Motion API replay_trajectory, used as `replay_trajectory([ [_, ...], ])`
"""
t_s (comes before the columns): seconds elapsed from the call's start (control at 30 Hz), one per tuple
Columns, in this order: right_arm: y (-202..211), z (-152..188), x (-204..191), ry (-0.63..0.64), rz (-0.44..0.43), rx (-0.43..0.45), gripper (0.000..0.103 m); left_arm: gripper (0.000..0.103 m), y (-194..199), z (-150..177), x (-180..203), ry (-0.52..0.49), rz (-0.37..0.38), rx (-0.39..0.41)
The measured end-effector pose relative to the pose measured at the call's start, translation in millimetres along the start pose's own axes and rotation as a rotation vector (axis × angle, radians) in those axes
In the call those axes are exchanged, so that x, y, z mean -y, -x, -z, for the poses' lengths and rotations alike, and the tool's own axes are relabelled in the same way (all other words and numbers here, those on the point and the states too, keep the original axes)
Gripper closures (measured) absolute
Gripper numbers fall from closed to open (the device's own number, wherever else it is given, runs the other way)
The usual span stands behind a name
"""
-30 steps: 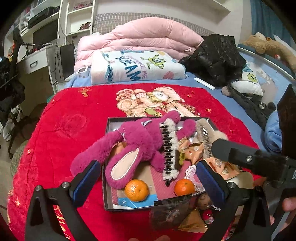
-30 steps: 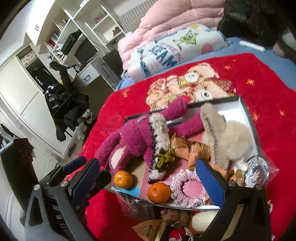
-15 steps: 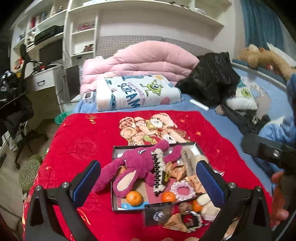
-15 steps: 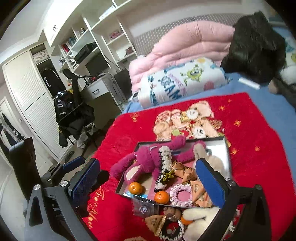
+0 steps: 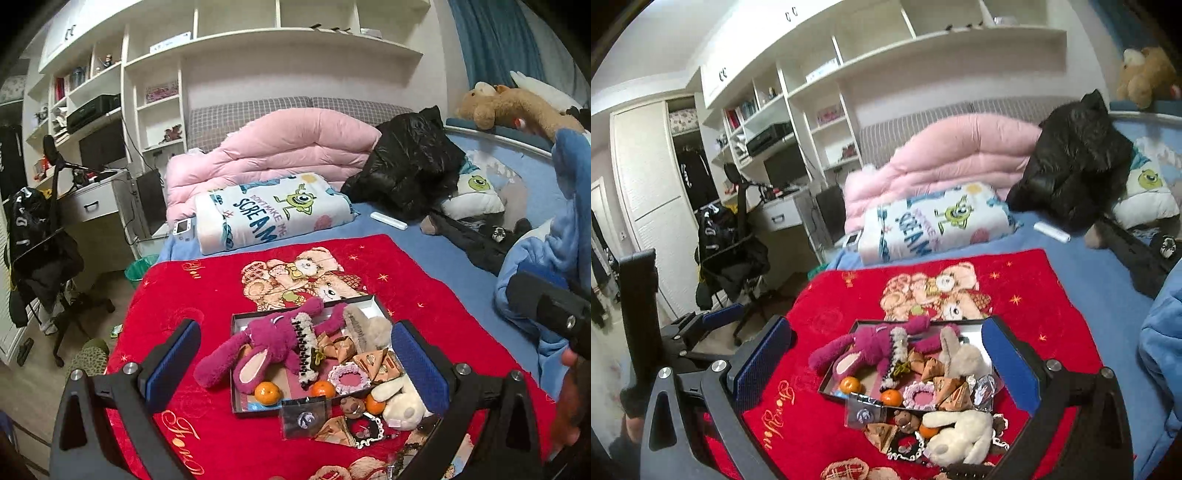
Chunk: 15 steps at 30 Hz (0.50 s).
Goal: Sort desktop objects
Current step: 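Raise both open tools up and away from the black box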
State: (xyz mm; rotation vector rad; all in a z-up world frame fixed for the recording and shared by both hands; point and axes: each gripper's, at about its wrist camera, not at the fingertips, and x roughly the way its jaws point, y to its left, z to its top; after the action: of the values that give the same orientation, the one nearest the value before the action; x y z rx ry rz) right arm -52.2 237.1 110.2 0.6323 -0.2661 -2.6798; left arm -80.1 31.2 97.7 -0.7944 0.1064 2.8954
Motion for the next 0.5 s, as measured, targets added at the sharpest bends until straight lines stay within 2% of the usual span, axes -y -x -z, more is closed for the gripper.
replay_trajectory([
  [0.13,-4,33,11,-0.054,-0.037,0.003,0.0,0.0,-14,33,5,0.015,0.012,-0.003],
  [0.23,-17,58,26,-0.101,-0.046,-0.023,0.0,0.0,-30,50,6,0.005,0.005,-0.037],
  [0.5,-41,77,60,-0.197,-0.007,-0.056,0.0,0.0,-66,83,-2,0.011,-0.005,-0.123],
])
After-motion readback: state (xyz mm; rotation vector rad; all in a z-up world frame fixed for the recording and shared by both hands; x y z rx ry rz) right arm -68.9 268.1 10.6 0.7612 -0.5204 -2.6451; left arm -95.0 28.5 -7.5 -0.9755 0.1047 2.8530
